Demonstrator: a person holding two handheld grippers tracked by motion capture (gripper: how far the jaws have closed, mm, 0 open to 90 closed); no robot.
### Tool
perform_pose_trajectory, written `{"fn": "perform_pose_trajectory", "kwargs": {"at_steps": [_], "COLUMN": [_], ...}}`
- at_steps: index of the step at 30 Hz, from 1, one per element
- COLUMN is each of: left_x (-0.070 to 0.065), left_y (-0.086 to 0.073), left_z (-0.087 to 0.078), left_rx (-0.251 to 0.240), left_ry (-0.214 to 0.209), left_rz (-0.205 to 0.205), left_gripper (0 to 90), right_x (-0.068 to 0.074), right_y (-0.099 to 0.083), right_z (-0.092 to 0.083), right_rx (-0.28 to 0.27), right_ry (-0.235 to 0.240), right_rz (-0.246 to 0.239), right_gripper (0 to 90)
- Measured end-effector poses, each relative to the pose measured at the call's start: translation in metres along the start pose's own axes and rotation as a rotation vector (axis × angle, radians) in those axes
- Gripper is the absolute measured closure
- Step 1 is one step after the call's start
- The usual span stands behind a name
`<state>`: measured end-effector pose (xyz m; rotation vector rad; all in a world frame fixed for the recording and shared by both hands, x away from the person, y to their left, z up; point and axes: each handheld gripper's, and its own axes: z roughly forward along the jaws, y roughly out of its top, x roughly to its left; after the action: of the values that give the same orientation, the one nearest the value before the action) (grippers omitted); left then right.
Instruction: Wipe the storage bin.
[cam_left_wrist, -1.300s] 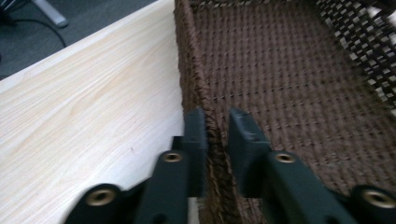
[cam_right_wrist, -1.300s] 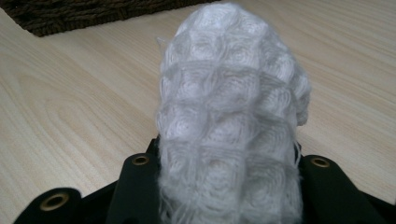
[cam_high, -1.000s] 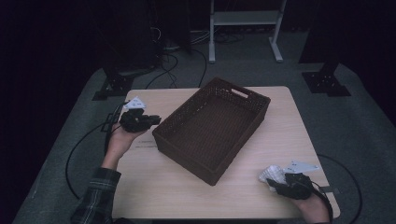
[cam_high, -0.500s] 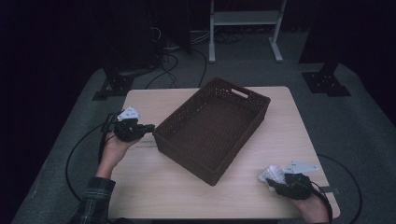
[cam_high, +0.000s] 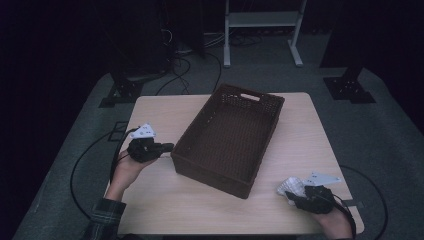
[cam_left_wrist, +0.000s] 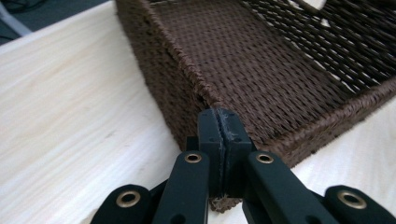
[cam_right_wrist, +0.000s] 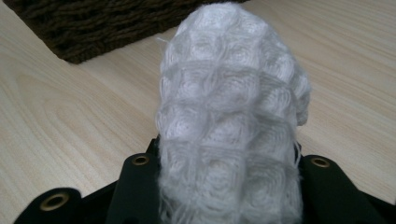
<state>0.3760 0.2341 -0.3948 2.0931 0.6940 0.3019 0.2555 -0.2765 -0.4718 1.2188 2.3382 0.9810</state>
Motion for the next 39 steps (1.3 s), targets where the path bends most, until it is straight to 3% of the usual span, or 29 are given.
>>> {"fn": "perform_pose_trajectory", "kwargs": {"at_steps": [6, 13, 16, 33, 35, 39], "left_x": [-0.014, -0.029, -0.042, -0.083, -0.086, -0.087], "left_y": [0.0, 0.001, 0.003, 0.021, 0.021, 0.013], "left_z": [0.008, 0.019, 0.031, 0.061, 0.062, 0.057], "left_rx": [-0.008, -0.008, 0.023, 0.031, 0.022, 0.024], "left_ry": [-0.06, -0.102, -0.128, -0.202, -0.204, -0.189], "left_rz": [0.005, 0.013, 0.043, 0.119, 0.117, 0.118], "left_gripper": [88.5, 88.5, 88.4, 87.8, 85.2, 69.9], "right_x": [0.001, 0.001, 0.0, -0.003, -0.003, -0.003], "right_y": [0.0, 0.0, -0.001, -0.006, -0.006, -0.006], "right_z": [0.0, 0.0, 0.0, -0.008, -0.007, -0.006], "right_rx": [0.012, 0.017, 0.021, 0.022, 0.023, 0.026], "right_ry": [-0.002, -0.006, -0.008, -0.034, -0.032, -0.031], "right_rz": [-0.007, -0.002, -0.001, 0.008, 0.008, 0.005], "right_gripper": [57.1, 57.2, 57.2, 57.2, 57.2, 57.2]}}
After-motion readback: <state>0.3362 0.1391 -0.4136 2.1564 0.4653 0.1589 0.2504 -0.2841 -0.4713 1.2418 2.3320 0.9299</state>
